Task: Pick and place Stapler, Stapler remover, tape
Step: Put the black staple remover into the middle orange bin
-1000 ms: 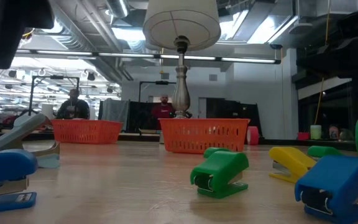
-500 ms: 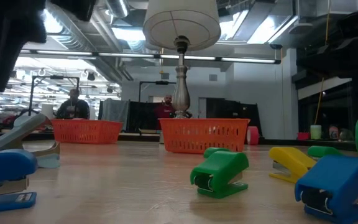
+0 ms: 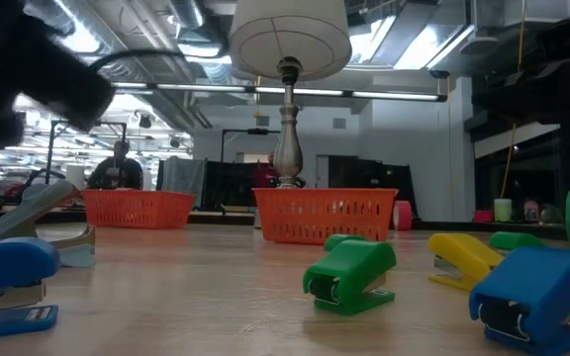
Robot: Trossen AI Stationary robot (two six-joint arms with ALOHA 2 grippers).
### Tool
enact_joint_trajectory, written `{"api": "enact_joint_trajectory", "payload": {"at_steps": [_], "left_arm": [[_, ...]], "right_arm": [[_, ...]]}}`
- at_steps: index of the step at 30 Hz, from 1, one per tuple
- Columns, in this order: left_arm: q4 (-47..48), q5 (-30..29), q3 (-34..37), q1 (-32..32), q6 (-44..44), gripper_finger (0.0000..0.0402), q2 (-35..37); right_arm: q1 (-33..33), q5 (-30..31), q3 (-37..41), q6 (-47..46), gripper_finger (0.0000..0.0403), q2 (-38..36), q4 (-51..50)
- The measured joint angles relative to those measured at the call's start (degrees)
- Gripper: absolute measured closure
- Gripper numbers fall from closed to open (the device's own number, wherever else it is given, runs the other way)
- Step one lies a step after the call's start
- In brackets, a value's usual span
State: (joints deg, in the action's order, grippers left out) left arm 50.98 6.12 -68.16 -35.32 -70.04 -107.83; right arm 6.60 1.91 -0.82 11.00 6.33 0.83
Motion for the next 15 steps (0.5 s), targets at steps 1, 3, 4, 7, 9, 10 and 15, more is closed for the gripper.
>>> {"api": "enact_joint_trajectory", "payload": {"at_steps": [1, 3, 4, 7, 9, 10, 15], "left_arm": [[-0.08, 0.72, 0.61, -0.14, -0.45, 0.0179, 0.0], [-0.24, 1.47, 1.61, -0.32, -0.73, 0.0183, 0.0], [-0.33, 1.59, 1.86, -0.32, -0.77, 0.0186, 0.08], [-0.49, 2.09, 2.07, -0.28, -0.73, 0.0204, 0.13], [-0.5, 2.31, 2.08, -0.32, -0.3, 0.0227, 0.13], [-0.43, 2.52, 2.1, -0.32, -0.18, 0.0241, 0.13], [-0.24, 2.7, 2.14, -0.32, 0.6, 0.0331, 0.13]], "right_arm": [[-0.01, 0.0, 0.0, 0.01, 0.0297, 0.0, 0.01], [0.0, 0.0, 0.0, 0.01, 0.0297, 0.0, 0.01], [-0.01, 0.0, 0.0, 0.02, 0.0297, 0.0, -0.01], [-0.01, 0.0, 0.0, 0.0, 0.0297, -0.02, -0.01], [0.01, 0.0, 0.0, 0.02, 0.0297, 0.0, 0.01], [0.01, 0.0, 0.0, 0.01, 0.0297, 0.0, -0.01], [0.0, 0.0, 0.0, 0.0, 0.0297, 0.0, 0.0]]}}
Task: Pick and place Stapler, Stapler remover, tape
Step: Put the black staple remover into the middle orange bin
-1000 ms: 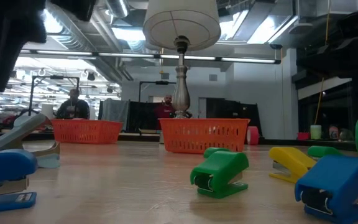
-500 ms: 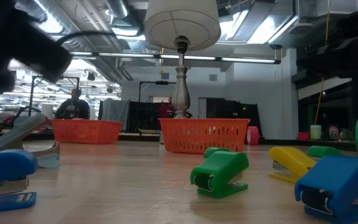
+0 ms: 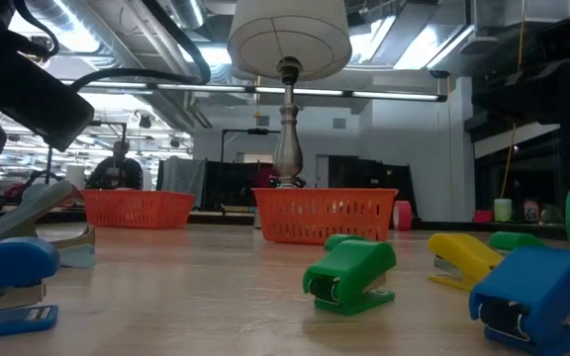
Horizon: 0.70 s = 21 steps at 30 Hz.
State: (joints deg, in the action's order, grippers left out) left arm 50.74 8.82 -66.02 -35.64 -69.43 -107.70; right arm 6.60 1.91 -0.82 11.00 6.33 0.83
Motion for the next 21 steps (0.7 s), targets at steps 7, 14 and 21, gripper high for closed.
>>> {"api": "enact_joint_trajectory", "payload": {"at_steps": [7, 14, 21], "left_arm": [[0.49, 0.14, -0.19, 0.82, 3.11, 0.0362, -0.02], [0.9, -0.63, -1.09, 3.66, 8.84, 0.0362, 0.33], [4.69, -3.67, -1.09, 7.59, 14.52, 0.0362, 4.04]], "right_arm": [[-0.01, 0.0, 0.0, 0.0, 0.0297, 0.0, -0.01], [0.0, 0.0, 0.0, 0.01, 0.0297, 0.0, 0.0], [-0.01, 0.0, 0.0, 0.02, 0.0297, 0.0, 0.01]]}}
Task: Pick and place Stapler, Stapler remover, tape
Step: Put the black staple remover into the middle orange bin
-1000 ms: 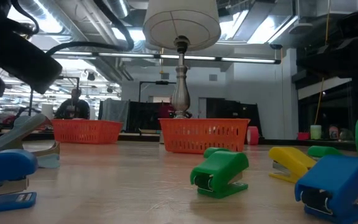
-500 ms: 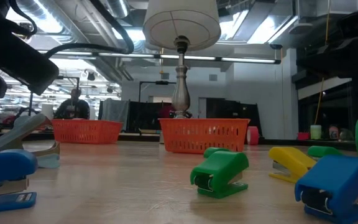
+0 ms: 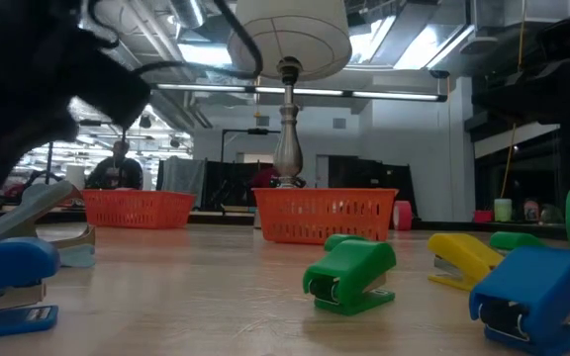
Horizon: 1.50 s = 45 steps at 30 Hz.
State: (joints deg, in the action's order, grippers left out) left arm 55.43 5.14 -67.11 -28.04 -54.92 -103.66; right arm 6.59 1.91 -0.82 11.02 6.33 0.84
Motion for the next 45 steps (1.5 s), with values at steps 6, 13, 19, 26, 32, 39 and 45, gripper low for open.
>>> {"api": "enact_joint_trajectory", "payload": {"at_steps": [6, 13, 19, 26, 32, 39, 45], "left_arm": [[0.77, -6.98, -0.02, 4.95, 4.15, 0.0362, 5.27], [-2.81, -17.11, -0.02, 11.23, 10.68, 0.0362, 9.79], [-15.38, -21.03, -0.02, 15.81, 19.95, 0.0362, 10.19], [-33.79, -23.88, 0.15, 19.96, 29.98, 0.0362, 10.19], [-46.25, -32.47, 0.2, 21.69, 35.95, 0.0362, 8.22], [-55.7, -36.43, 0.2, 22.19, 37.28, 0.0362, 3.0], [-53.26, -38.52, 0.22, 23.27, 27.23, 0.0356, -2.31]], "right_arm": [[0.01, 0.0, 0.0, 0.0, 0.0297, 0.0, -0.01], [0.0, 0.0, 0.0, -0.02, 0.0297, 0.0, -0.01], [0.02, 0.0, 0.0, 0.0, 0.0297, 0.0, -0.02], [0.01, 0.0, 0.0, -0.01, 0.0297, -0.01, -0.02], [0.0, 0.0, 0.0, 0.0, 0.0297, -0.02, 0.0], [0.01, 0.0, 0.0, -0.01, 0.0297, -0.02, 0.0], [0.02, 0.0, 0.0, -0.01, 0.0297, -0.02, -0.02]]}}
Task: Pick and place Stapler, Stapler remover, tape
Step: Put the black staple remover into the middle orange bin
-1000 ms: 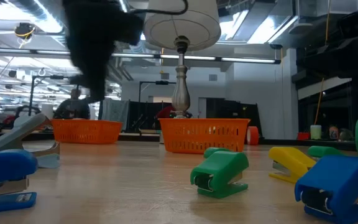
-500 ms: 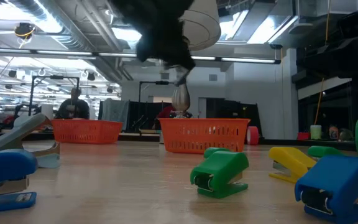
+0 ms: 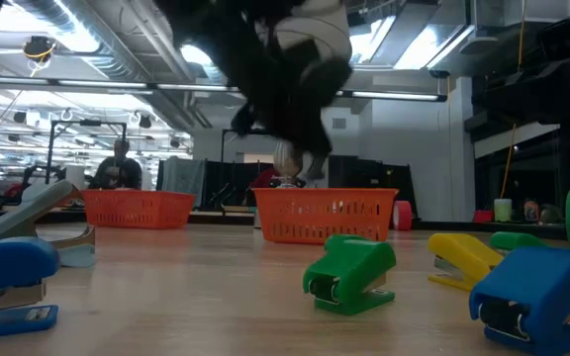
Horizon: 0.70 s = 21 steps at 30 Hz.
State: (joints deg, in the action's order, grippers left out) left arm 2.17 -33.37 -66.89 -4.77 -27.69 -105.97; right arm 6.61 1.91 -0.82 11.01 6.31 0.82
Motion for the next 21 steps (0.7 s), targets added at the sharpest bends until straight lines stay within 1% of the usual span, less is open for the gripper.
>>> {"api": "enact_joint_trajectory", "payload": {"at_steps": [3, 7, 12, 15, 21], "left_arm": [[0.05, 0.16, 0.08, 0.57, -1.39, 0.0356, -1.69], [-0.28, 2.05, 0.08, 1.37, -2.29, 0.0354, -2.76], [0.77, 4.42, 0.08, 2.59, -4.78, 0.0341, -2.84], [1.48, 4.77, 0.08, 3.02, -6.01, 0.0337, -2.84], [1.41, 6.39, 0.08, 3.01, -5.55, 0.0333, -2.84]], "right_arm": [[0.0, 0.0, 0.0, -0.01, 0.0297, 0.01, 0.0], [-0.01, 0.0, 0.0, -0.01, 0.0297, 0.01, 0.01], [-0.02, 0.0, 0.0, -0.01, 0.0297, 0.01, 0.01], [0.0, 0.0, 0.0, 0.0, 0.0297, 0.02, 0.02], [-0.01, 0.0, 0.0, -0.01, 0.0297, 0.02, 0.0]]}}
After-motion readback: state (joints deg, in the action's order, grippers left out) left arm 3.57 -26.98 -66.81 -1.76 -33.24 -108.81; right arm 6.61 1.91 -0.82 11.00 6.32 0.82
